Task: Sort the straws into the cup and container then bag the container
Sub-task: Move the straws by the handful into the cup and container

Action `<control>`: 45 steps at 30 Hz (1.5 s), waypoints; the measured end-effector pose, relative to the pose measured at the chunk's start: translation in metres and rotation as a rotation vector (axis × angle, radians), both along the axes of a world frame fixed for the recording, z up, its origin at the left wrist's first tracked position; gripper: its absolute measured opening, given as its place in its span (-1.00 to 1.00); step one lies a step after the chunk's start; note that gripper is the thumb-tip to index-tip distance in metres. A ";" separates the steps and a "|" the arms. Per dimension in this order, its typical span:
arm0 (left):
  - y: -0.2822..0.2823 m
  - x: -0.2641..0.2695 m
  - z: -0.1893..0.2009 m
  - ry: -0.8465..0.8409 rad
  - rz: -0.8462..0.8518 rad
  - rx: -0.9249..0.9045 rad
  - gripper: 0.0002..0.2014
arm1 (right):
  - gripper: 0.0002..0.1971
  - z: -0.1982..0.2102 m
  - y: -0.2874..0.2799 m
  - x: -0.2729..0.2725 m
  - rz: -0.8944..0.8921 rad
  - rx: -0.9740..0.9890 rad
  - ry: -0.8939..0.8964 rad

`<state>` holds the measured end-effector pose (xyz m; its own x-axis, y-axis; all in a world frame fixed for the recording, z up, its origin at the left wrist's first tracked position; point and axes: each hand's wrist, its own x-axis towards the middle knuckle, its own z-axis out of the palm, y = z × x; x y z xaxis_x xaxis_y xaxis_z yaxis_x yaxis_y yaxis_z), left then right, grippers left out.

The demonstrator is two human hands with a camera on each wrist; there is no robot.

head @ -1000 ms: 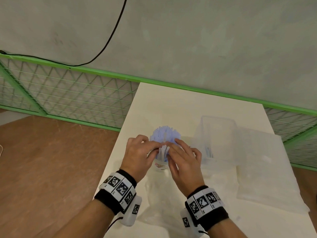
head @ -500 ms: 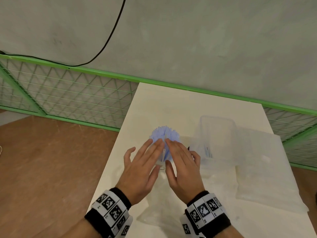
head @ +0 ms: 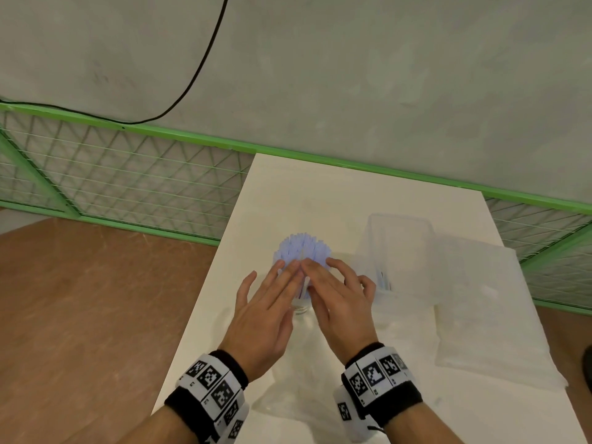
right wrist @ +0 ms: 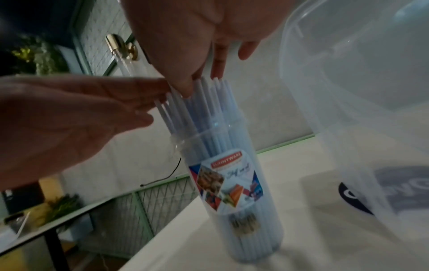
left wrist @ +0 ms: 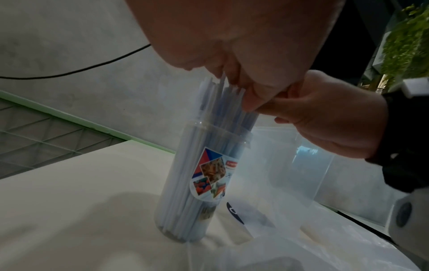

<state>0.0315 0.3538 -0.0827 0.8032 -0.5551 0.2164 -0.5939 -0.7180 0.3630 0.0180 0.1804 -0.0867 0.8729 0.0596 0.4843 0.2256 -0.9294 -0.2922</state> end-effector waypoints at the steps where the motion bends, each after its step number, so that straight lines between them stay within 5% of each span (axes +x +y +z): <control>1: 0.002 -0.003 0.001 0.008 0.022 -0.025 -0.31 | -0.55 -0.002 0.001 -0.003 0.002 -0.036 0.017; 9: 0.007 -0.009 -0.002 -0.011 0.039 0.007 -0.28 | -0.33 0.007 0.005 -0.020 0.045 0.063 0.047; 16: 0.011 -0.004 -0.001 -0.037 0.080 0.075 -0.21 | -0.21 -0.009 0.004 -0.030 0.005 -0.085 0.160; 22: 0.008 -0.002 0.002 -0.017 0.022 0.135 -0.09 | -0.26 0.008 0.003 -0.023 -0.013 0.013 0.118; 28: 0.002 0.006 0.015 -0.034 0.066 -0.049 -0.31 | -0.15 -0.001 0.002 -0.022 -0.012 -0.108 0.259; 38: -0.007 0.020 0.014 -0.017 0.058 0.134 -0.37 | -0.13 -0.005 0.000 -0.028 0.024 -0.010 0.216; 45: -0.004 0.019 0.013 -0.031 0.059 0.095 -0.45 | -0.22 -0.005 0.002 -0.028 0.018 -0.028 0.161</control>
<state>0.0510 0.3497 -0.0701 0.8291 -0.5258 0.1902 -0.5591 -0.7825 0.2741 -0.0101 0.1822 -0.0914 0.9377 0.0874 0.3364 0.1944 -0.9341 -0.2994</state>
